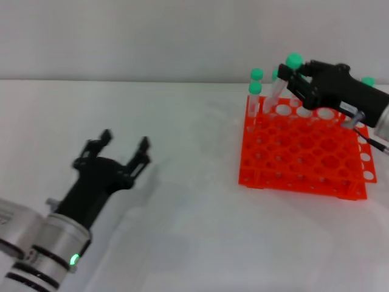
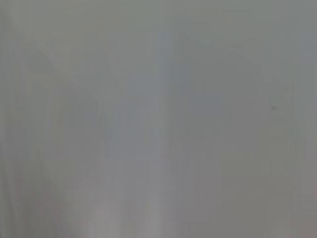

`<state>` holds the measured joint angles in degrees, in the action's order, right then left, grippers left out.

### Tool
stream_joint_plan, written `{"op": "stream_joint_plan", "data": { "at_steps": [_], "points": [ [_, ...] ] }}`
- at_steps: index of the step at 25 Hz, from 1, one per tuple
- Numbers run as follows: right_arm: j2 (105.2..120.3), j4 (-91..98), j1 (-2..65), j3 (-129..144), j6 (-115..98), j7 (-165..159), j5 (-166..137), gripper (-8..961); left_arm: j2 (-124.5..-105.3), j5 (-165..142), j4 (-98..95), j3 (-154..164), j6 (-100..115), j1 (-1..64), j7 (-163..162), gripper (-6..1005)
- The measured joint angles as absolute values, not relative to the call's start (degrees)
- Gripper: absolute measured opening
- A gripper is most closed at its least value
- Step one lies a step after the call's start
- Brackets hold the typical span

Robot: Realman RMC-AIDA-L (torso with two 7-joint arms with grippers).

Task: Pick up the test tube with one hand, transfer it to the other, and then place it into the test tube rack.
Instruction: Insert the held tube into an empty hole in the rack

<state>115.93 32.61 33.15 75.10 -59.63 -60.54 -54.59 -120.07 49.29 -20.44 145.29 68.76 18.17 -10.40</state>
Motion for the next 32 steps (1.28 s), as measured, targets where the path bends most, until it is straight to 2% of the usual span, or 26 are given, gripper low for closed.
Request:
{"op": "stream_joint_plan", "data": {
  "at_steps": [20, 32],
  "points": [
    [115.48, 29.2, 39.1, 79.8, -46.9, -60.5, -55.2, 207, -119.80, 54.6, -17.0, 143.6, 69.5, 19.7, -10.4, 826],
    [115.49, 28.4, 39.3, 80.2, -45.3, -60.4, -55.2, 206, -119.79, 54.4, -17.0, 143.5, 69.4, 20.0, -10.4, 826]
  ]
}}
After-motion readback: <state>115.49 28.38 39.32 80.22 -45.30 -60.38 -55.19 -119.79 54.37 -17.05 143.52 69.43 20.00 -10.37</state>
